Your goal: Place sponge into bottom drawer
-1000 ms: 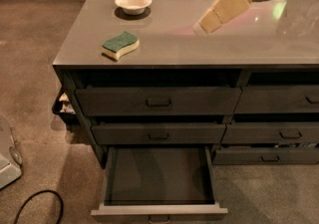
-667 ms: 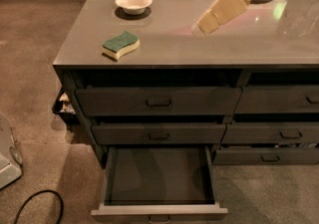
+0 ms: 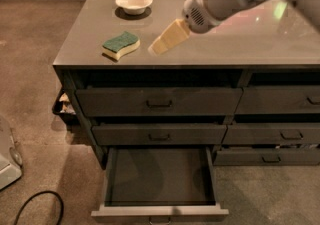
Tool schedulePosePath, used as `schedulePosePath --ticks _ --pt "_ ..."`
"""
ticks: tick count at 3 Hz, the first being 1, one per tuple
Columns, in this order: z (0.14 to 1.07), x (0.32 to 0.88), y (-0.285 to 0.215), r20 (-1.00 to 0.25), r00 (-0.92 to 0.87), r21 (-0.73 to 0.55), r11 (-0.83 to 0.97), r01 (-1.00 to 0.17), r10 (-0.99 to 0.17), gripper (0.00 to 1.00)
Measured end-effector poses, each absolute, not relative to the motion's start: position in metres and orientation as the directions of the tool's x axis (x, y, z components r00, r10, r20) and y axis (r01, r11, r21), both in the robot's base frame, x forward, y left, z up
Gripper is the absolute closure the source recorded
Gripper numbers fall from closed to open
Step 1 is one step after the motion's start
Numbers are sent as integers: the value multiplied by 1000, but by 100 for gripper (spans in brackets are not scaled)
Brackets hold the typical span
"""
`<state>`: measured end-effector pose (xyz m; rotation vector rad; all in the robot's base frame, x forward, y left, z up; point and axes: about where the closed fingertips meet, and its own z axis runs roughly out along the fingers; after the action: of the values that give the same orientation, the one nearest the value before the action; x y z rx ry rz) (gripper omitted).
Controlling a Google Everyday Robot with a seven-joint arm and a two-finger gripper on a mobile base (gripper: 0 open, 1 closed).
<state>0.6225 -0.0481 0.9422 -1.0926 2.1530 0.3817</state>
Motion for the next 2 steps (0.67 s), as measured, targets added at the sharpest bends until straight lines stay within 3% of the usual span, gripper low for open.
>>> schedulePosePath --ticks 2 --pt "873 706 11 -736 -454 -90 737 -670 -502 0"
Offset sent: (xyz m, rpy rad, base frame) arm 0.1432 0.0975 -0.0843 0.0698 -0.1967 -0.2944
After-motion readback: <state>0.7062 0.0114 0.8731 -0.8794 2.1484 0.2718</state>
